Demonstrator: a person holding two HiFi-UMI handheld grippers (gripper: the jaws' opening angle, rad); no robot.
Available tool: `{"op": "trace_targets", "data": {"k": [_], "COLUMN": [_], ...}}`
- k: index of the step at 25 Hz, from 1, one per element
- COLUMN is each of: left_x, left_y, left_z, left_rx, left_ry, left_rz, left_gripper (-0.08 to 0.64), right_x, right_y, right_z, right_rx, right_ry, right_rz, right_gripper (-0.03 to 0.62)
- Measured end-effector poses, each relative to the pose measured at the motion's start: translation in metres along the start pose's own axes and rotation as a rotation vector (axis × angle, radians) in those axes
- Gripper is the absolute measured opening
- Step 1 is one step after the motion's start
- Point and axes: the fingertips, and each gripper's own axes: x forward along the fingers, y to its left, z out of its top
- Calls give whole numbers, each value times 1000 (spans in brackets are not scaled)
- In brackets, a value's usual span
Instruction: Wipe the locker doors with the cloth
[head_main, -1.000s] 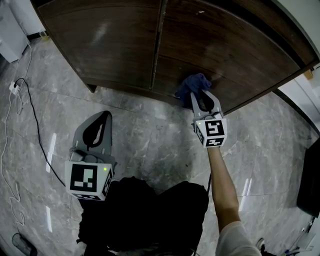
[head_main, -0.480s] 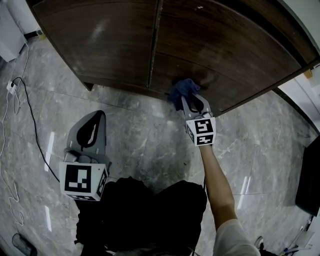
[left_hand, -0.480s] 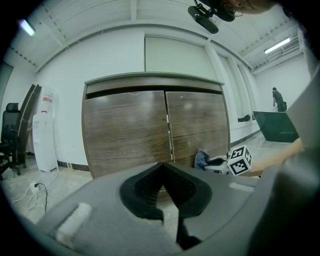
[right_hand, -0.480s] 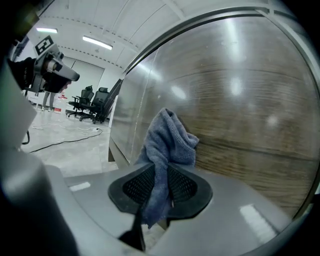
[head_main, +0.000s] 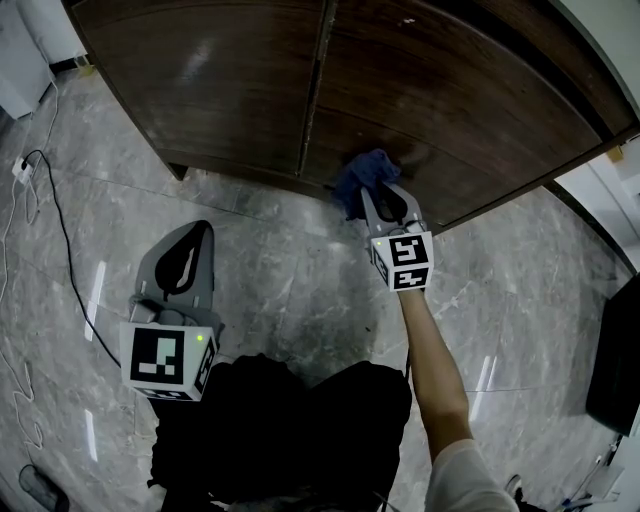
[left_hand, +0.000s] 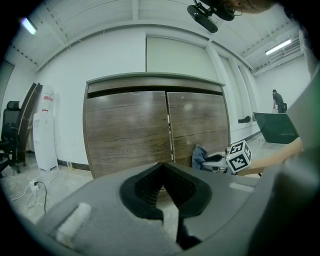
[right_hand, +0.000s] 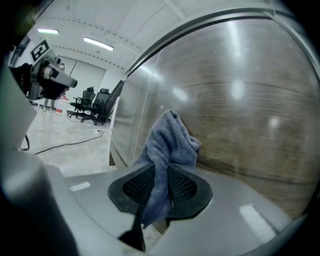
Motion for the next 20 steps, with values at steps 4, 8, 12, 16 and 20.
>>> {"op": "trace_targets", "data": {"k": [4, 8, 12, 16, 20], "left_x": [-2, -4, -7, -9, -11], "left_y": [2, 4, 6, 9, 12], "left_z": [1, 2, 4, 4, 6], "left_rx": [-6, -10, -17, -19, -26], "left_ry": [-5, -17, -22, -25, -27], "left_rz": [-1, -2, 0, -1, 2], "left_gripper": [0, 0, 0, 0, 0], "right_x": [-2, -7, -10, -14, -16], "right_y": [-2, -4, -6, -8, -10], "right_z": [35, 72, 103, 129, 152], "right_rx": [-31, -61, -91, -108, -127], "right_ry": [-44, -88, -123, -158, -187], "right_rz": [-5, -11, -18, -25, -31], "right_gripper": [80, 80, 81, 81, 81]}}
